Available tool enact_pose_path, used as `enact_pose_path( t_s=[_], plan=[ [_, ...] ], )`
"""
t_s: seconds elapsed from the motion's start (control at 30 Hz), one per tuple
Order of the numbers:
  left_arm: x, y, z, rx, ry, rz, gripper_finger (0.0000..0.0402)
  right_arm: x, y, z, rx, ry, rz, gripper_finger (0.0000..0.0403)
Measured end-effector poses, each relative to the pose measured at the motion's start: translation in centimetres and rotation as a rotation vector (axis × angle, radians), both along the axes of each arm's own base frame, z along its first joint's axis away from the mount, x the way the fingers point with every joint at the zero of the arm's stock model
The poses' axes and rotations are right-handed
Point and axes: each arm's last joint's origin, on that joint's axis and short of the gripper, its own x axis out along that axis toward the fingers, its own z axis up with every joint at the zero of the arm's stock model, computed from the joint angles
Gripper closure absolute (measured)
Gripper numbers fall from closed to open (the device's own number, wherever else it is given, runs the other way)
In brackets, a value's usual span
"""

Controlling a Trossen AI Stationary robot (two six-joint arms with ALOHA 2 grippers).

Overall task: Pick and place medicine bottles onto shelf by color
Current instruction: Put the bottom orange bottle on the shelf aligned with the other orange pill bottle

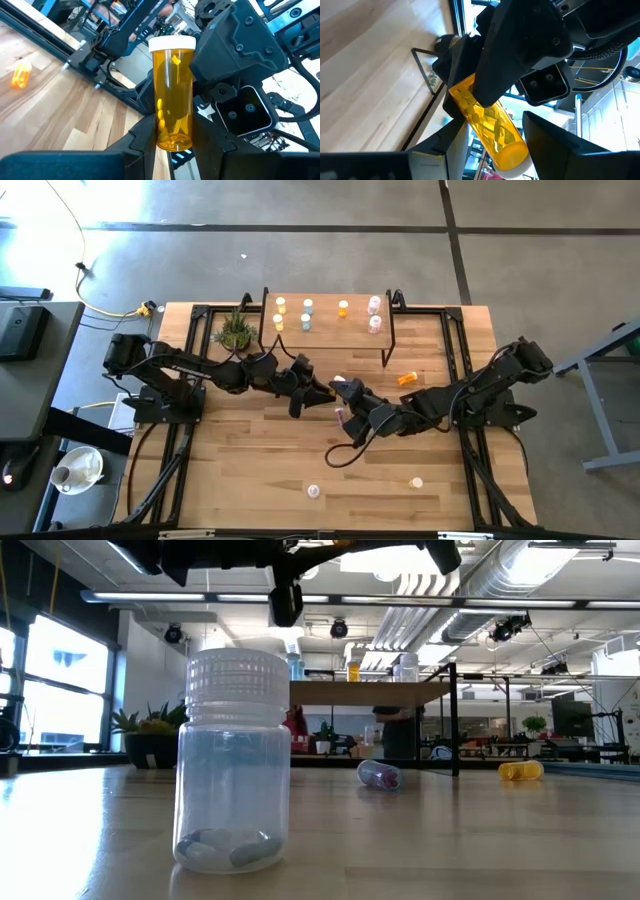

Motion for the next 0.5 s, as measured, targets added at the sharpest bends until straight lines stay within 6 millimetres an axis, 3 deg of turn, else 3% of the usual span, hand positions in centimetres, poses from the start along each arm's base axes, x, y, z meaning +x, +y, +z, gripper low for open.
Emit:
enact_pose_path(
  t_s=[0.5],
  plan=[
    [-0.01,-0.05,-0.33,-0.055,0.040,-0.033,0.0309,0.25,-0.28,-0.10,-0.103,0.091,0.095,0.0229]
  ],
)
